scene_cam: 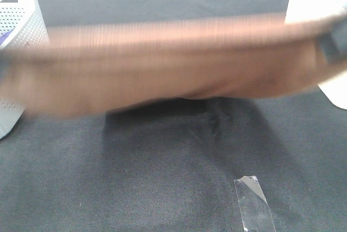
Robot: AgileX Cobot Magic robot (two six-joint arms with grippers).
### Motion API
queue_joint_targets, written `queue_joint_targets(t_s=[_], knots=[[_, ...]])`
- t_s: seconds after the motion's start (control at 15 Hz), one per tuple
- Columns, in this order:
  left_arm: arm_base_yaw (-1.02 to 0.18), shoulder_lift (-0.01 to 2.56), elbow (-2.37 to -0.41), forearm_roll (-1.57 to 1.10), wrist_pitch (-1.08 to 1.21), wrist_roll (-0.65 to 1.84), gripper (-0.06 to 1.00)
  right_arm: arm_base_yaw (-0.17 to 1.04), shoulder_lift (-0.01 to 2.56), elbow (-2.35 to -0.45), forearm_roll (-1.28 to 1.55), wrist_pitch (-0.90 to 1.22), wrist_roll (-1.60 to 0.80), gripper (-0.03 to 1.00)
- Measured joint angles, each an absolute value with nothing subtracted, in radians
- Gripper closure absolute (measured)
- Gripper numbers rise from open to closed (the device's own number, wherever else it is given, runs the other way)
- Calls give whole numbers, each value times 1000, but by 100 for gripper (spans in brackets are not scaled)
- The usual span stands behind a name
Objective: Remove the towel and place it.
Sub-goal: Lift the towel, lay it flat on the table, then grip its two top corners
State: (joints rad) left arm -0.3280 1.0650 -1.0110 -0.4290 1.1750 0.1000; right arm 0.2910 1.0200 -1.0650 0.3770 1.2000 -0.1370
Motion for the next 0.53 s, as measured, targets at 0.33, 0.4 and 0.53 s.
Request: queue_joint_targets(t_s=[0.33, 0.4, 0.53], knots=[[-328, 1007, -828, -503, 1171, 97, 94, 291, 939, -902, 427, 1204, -114, 97], [-328, 1014, -817, -503, 1171, 97, 94, 291, 953, -883, 433, 1204, -113, 97], [-328, 1055, -811, -497, 1175, 97, 94, 291, 1018, -858, 432, 1203, -113, 97]])
